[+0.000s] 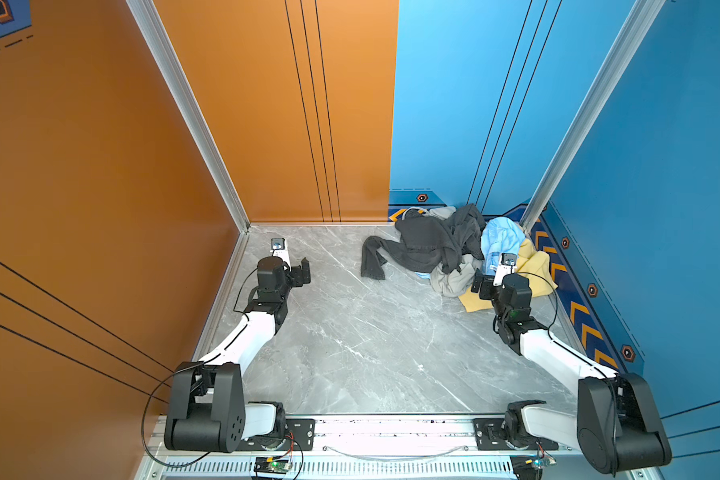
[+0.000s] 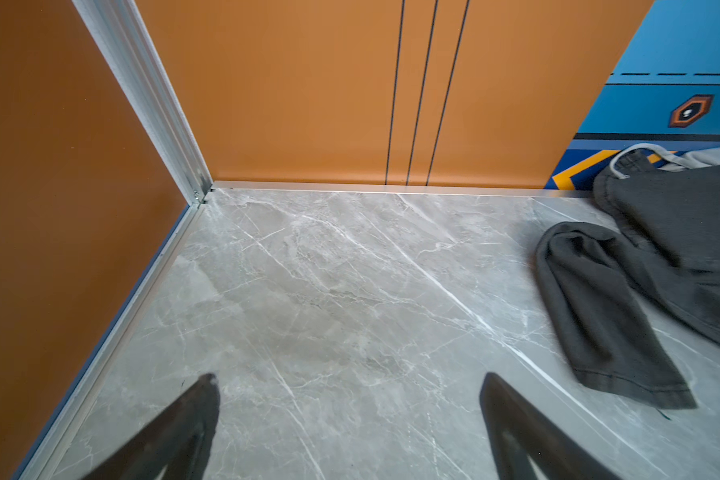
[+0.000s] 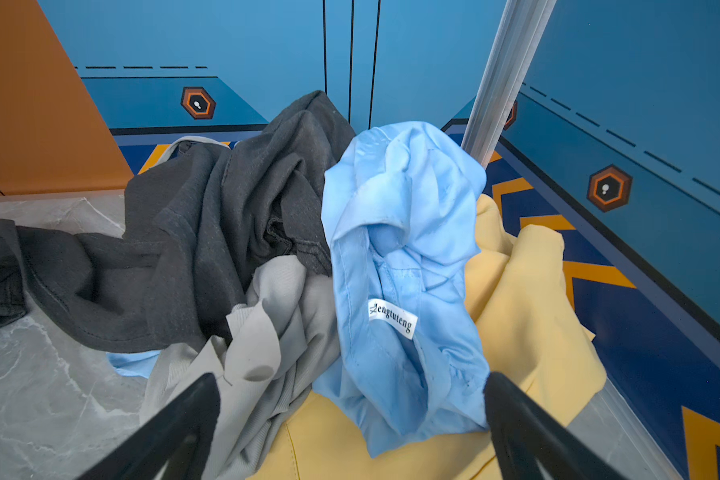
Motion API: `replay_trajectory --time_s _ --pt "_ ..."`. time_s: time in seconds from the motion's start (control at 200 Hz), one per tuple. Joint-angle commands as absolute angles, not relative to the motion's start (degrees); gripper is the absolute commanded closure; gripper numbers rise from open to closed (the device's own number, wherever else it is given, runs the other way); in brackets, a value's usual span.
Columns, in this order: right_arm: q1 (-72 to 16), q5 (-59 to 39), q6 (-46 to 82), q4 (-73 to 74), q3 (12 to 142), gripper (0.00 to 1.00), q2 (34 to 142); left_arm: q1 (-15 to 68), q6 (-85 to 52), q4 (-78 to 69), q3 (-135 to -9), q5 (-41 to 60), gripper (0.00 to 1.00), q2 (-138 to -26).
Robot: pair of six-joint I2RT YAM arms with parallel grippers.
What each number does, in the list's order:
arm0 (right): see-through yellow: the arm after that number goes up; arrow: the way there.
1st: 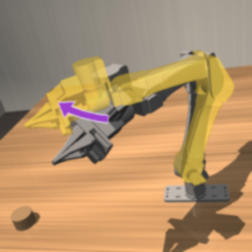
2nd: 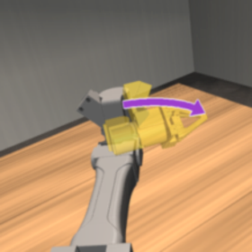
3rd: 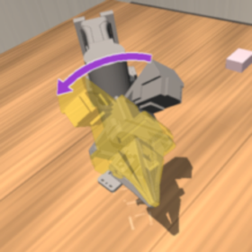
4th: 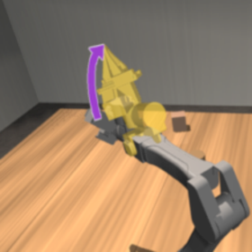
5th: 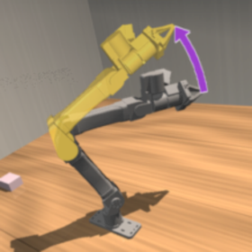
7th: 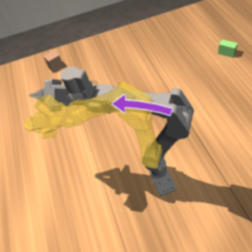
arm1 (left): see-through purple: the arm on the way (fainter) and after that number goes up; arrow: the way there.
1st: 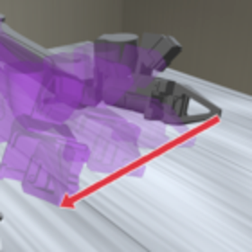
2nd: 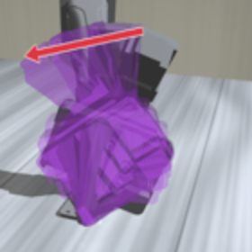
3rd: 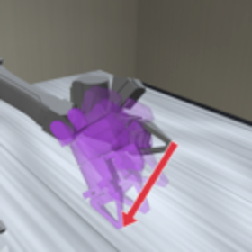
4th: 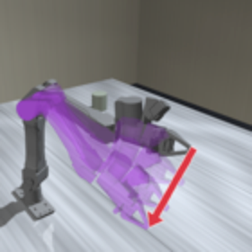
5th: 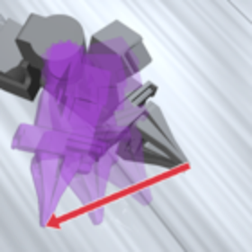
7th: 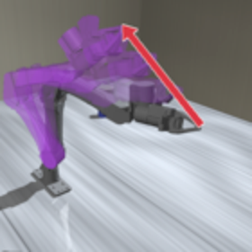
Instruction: Pick out a specific cloth from the pile
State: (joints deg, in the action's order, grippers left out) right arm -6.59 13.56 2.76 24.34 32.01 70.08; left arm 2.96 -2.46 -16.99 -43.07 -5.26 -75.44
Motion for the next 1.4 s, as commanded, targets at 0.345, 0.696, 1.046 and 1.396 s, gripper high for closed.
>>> replay_trajectory --time_s 0.345,0.696,1.046,1.396 --pt "-9.61 20.12 14.84 -12.93 57.62 0.00 72.34 7.81 -7.83 4.94 -58.45 0.28 0.02 -74.23" --pt "-11.16 18.93 29.93 -24.78 64.35 0.01 72.82 12.82 -12.91 15.25 -67.60 8.63 0.02 -79.10" --pt "-11.21 7.83 52.56 -29.65 60.91 0.13 76.28 19.36 -13.03 18.10 -73.43 14.32 0.02 -87.18" --pt "-10.30 3.57 58.80 -28.92 59.01 0.15 78.45 28.11 3.22 21.83 -79.17 17.27 0.02 -90.87"
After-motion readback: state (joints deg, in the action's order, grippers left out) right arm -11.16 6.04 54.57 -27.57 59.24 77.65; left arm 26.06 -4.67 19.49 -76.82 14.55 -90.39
